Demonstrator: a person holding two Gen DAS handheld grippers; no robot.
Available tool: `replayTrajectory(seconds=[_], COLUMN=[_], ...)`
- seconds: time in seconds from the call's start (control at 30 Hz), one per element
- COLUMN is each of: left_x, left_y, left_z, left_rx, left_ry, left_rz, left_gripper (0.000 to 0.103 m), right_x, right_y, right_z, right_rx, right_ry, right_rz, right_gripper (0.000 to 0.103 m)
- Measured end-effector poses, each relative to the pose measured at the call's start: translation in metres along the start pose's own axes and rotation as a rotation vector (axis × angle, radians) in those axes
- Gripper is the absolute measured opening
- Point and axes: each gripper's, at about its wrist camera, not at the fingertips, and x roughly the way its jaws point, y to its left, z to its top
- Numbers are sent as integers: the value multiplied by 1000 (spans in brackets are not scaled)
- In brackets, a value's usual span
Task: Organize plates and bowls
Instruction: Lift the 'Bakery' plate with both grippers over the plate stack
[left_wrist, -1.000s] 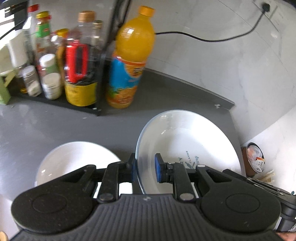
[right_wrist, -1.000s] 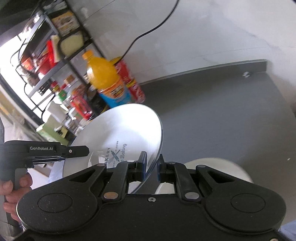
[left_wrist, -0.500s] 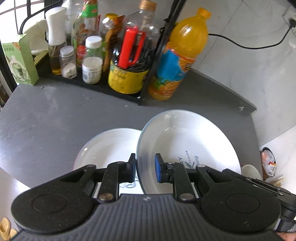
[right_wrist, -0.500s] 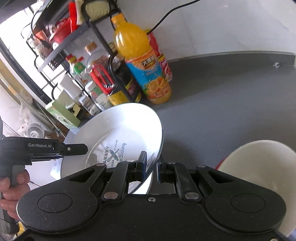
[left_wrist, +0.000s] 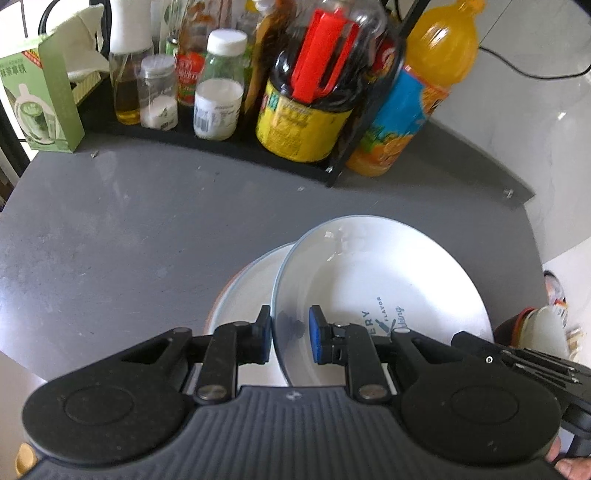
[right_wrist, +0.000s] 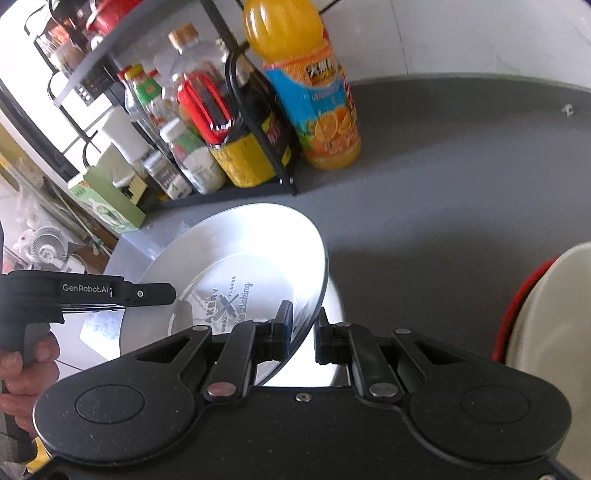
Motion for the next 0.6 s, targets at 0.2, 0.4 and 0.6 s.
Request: replayTrajectory(seconds=[0.2,0.4,0.6], left_x=[24,40,44], left_y=[16,21,17], left_z=[-5,-8,-10], left_rx=[22,52,110], left_ry=[47,70,58], left_rz=[5,4,4], left_gripper=[19,19,19], right_x=[17,29,35], right_y=[10,13,10], right_z=[-12,-20,-23], right_rx=[5,21,49], right_ry=[33,63,78], right_rz=[-40,-73,-92], right_gripper=[12,12,12])
